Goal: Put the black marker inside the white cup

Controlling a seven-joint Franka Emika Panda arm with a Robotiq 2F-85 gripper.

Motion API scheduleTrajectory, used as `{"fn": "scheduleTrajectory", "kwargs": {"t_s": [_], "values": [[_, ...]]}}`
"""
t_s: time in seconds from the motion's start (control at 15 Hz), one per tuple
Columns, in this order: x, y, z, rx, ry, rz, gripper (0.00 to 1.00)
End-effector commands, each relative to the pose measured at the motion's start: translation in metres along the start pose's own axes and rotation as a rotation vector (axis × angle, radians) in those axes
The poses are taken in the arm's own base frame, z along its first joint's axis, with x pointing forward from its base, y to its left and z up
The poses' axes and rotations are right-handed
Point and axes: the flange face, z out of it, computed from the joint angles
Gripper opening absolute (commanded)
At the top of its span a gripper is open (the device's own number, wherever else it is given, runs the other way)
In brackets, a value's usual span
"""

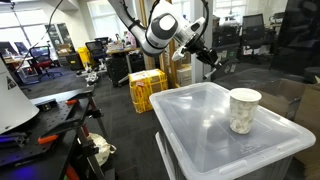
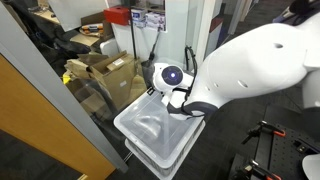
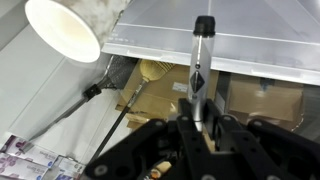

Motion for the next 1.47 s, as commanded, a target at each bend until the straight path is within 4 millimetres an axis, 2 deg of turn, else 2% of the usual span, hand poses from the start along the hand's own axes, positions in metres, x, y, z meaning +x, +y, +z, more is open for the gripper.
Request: {"fn": "scheduleTrajectory", "kwargs": {"t_s": [0.0, 0.4, 0.93, 1.4], "values": [[-0.006, 0.003, -0.004, -0.053, 0.061, 0.046, 0.05], [-0.006, 0.005, -0.005, -0.131, 0.107, 0.087, 0.05], [0.005, 0.005, -0.014, -0.231, 0.186, 0.069, 0.05], [0.007, 0.02, -0.016, -0.287, 0.236, 0.067, 0.05]]}}
